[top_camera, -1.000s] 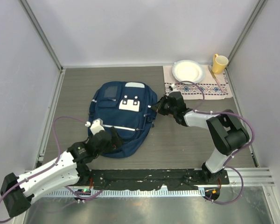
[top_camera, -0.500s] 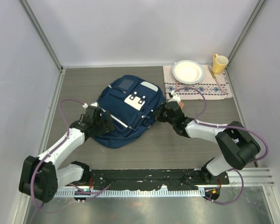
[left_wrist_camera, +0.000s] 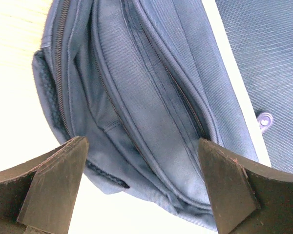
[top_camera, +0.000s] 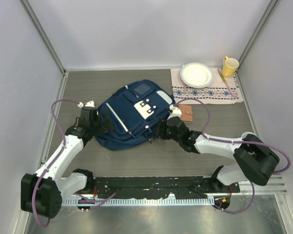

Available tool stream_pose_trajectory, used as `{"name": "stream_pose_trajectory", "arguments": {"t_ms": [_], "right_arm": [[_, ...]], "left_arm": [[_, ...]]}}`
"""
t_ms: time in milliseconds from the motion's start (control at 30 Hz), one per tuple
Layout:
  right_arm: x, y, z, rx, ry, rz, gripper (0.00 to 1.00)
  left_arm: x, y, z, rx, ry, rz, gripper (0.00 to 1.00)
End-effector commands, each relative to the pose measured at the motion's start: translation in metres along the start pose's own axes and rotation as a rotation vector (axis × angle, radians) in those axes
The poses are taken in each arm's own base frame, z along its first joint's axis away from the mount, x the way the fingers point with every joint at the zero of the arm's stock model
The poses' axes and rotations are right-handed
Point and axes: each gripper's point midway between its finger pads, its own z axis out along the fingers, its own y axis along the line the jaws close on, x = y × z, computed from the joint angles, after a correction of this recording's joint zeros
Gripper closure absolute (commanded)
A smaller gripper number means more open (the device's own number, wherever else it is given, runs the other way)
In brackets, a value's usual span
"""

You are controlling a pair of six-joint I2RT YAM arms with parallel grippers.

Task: Pack the student bag
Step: Adjust the student bag at the center of the board.

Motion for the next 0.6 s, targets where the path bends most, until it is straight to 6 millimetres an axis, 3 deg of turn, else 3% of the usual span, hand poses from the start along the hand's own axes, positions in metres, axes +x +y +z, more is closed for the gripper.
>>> {"name": "stream_pose_trajectory", "arguments": {"t_ms": [0,267,567], "right_arm": [[-0.014,0.031,-0.02,-0.107,-0.014,-0.08,0.46],[-0.055,0.037,-0.047,-0.096,-0.153,-0.101,0.42],[-0.072,0.055,-0.055,-0.14,-0.193,-0.061,0.4]], "left_arm": [[-0.029,-0.013,-0.028,0.061,-0.125,-0.01,0.0],[-0.04,-0.018,-0.064,0.124,-0.221,-0.063,0.0],[-0.057,-0.059,-0.09,0.352,-0.277,-0.156,0.0]]}}
